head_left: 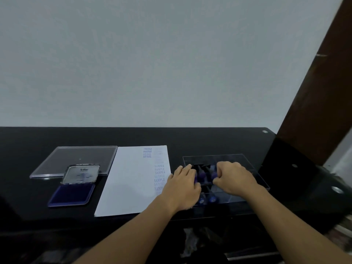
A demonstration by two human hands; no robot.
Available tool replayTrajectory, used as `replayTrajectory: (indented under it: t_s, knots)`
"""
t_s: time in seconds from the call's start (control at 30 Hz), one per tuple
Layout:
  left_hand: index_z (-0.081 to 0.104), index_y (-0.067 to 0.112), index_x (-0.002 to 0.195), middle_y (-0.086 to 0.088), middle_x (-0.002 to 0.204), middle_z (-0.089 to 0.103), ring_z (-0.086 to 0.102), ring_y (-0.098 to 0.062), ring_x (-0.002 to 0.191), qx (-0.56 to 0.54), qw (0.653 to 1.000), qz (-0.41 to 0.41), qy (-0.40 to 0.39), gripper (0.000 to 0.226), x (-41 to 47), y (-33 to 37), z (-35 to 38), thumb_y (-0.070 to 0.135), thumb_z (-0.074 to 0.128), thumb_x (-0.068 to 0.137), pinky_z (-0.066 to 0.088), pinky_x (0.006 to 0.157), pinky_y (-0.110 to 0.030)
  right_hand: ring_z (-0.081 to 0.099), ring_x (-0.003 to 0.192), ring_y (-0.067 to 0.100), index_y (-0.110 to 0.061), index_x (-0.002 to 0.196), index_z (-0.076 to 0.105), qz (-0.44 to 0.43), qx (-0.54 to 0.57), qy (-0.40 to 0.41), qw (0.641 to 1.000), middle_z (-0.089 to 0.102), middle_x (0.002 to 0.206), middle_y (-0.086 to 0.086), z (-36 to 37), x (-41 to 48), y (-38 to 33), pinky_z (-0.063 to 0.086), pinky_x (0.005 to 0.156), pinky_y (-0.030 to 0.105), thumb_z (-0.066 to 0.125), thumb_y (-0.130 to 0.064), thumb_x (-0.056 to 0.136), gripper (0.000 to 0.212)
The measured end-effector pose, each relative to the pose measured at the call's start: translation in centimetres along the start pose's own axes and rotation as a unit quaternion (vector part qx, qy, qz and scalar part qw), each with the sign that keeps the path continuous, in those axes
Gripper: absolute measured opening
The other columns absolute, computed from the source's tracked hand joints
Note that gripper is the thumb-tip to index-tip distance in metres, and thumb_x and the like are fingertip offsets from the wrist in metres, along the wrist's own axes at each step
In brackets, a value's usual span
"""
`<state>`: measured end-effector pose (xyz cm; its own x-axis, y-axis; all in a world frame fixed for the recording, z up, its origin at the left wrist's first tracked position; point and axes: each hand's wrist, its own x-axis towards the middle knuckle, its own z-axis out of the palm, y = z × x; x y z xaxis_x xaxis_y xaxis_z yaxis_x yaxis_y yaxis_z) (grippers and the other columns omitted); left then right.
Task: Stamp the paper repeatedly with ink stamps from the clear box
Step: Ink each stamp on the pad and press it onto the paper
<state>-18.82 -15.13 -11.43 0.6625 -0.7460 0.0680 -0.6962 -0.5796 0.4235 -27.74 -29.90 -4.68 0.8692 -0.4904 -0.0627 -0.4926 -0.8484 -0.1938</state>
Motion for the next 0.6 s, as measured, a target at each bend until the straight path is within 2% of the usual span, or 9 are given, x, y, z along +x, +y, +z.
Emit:
replayTrajectory:
  t_s: [0.1, 0.3, 0.43, 0.6]
  knots:
    - [0.033, 0.019, 0.148, 0.003, 0.164, 0.015, 0.008, -0.022, 0.150, 0.000, 1.000, -0.002, -0.002, 0.051, -0.2, 0.0, 0.1, 0.036, 0.034, 0.100, 0.014, 0.122, -0.044, 0.054, 0.088, 0.024, -0.021, 0.088, 0.053, -0.008, -0.039, -0.012, 0.999, 0.056, 0.091, 0.000, 0.5, 0.0, -0.4, 0.046, 0.075, 0.035, 0.063, -0.031, 0.088, 0.014]
    - [0.031, 0.019, 0.149, 0.003, 0.164, 0.015, 0.008, -0.021, 0.150, 0.012, 1.000, 0.002, -0.003, 0.052, -0.2, -0.1, 0.2, 0.037, 0.033, 0.100, 0.014, 0.122, -0.043, 0.056, 0.085, 0.024, -0.021, 0.082, 0.045, 0.001, -0.086, -0.040, 0.995, 0.052, 0.088, 0.000, 1.0, 0.9, -1.2, 0.051, 0.078, 0.036, 0.065, -0.026, 0.086, 0.021]
    - [0.032, 0.021, 0.148, 0.003, 0.164, 0.016, 0.009, -0.021, 0.150, 0.014, 1.000, 0.005, -0.001, 0.052, -0.1, -0.4, 0.4, 0.038, 0.033, 0.099, 0.014, 0.122, -0.044, 0.054, 0.082, 0.024, -0.017, 0.084, 0.046, 0.009, -0.093, -0.026, 0.995, 0.053, 0.088, 0.002, 1.5, 1.1, -1.7, 0.046, 0.070, 0.033, 0.064, -0.022, 0.088, 0.019]
    - [0.033, 0.022, 0.147, 0.004, 0.163, 0.016, 0.010, -0.021, 0.150, 0.009, 1.000, 0.009, 0.002, 0.051, -0.1, -0.5, 0.6, 0.040, 0.032, 0.100, 0.015, 0.122, -0.045, 0.054, 0.082, 0.024, -0.016, 0.093, 0.049, 0.011, -0.096, -0.003, 0.995, 0.053, 0.087, 0.002, 2.0, 0.9, -1.7, 0.043, 0.068, 0.032, 0.062, -0.023, 0.091, 0.014]
